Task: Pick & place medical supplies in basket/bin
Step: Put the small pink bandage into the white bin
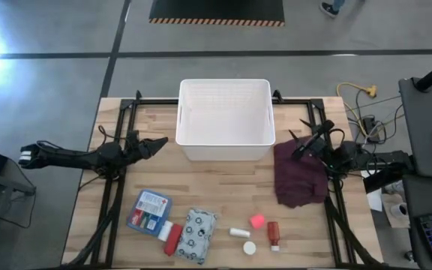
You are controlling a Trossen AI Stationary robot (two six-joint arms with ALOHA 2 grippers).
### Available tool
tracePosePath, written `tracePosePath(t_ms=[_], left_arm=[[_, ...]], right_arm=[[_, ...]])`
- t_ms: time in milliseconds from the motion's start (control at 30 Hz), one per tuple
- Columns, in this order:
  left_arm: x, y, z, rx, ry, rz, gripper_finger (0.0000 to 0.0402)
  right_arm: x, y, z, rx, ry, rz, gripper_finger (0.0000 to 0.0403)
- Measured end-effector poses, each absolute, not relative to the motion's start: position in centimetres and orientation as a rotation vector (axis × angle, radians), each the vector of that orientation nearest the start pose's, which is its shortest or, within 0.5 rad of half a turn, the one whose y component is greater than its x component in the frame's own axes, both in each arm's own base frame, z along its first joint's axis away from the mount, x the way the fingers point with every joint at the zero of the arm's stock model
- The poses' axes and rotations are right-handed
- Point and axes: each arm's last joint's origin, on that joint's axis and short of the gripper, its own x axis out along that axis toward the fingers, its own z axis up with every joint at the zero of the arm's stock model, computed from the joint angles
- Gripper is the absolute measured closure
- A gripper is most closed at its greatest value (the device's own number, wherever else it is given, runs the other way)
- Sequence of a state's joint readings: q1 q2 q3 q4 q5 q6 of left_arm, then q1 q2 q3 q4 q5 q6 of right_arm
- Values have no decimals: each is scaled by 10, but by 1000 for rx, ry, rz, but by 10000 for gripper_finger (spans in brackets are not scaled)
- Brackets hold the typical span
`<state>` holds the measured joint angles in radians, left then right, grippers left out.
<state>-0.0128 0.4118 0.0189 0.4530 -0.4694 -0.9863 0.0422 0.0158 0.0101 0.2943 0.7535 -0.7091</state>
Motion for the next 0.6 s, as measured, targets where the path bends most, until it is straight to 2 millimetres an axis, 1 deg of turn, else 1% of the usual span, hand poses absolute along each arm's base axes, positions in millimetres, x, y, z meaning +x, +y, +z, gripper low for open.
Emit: tracePosePath(t_ms=[267,367,433,533,600], left_arm=[[121,12,176,-982,-278,391,117],[121,12,176,-982,-278,391,117],[121,12,176,-983,-277,388,117],[121,11,176,-983,-274,384,117],[121,11,176,-983,-274,384,117]], right_arm=[[87,-17,192,-719,53,-784,154],[87,-17,192,-860,112,-789,154],[86,-17,194,-916,125,-794,154],[86,-17,194,-930,128,-790,154],[87,-16,195,-914,85,-756,154]])
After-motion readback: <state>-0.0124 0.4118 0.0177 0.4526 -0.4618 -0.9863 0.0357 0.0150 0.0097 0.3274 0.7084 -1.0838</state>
